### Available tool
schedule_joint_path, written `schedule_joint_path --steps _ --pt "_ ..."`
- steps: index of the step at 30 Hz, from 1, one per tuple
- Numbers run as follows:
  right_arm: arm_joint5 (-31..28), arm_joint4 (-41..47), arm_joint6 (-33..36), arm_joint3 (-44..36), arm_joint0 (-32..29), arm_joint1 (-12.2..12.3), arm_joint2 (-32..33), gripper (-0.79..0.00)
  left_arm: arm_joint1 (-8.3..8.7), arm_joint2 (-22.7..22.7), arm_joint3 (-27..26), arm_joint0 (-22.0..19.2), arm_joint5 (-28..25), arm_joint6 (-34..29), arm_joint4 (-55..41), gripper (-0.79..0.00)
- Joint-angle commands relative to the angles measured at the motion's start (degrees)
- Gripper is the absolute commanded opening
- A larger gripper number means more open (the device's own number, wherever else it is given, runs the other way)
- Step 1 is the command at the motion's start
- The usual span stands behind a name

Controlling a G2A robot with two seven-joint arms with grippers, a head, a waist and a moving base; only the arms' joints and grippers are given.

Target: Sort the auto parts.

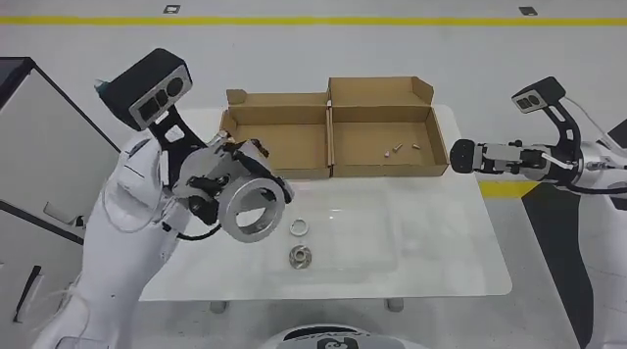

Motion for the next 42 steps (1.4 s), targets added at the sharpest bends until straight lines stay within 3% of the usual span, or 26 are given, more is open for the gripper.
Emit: schedule_joint_path --steps 1,8,17,24,33,42 --pt "0.0 0.0 0.0 0.0 0.0 0.0 0.0 0.0 0.04 -0.24 0.18 0.0 0.32 -0.3 1.45 -0.785" --pt "0.0 0.0 0.0 0.0 0.0 0.0 0.0 0.0 0.04 -0.24 0.18 0.0 0.32 -0.3 1.45 -0.785" --pt "0.0 0.0 0.0 0.0 0.0 0.0 0.0 0.0 -1.03 -0.11 0.79 0.9 1.74 12.54 2.94 -0.785" --pt "0.0 0.0 0.0 0.0 0.0 0.0 0.0 0.0 -1.93 2.22 1.28 1.77 1.03 19.28 -4.19 -0.785" --pt "0.0 0.0 0.0 0.0 0.0 0.0 0.0 0.0 -2.51 3.66 1.26 1.82 -0.43 18.06 -14.93 -0.785" --pt "0.0 0.0 0.0 0.0 0.0 0.0 0.0 0.0 -2.48 0.11 3.33 2.12 3.09 15.47 -5.15 -0.785"
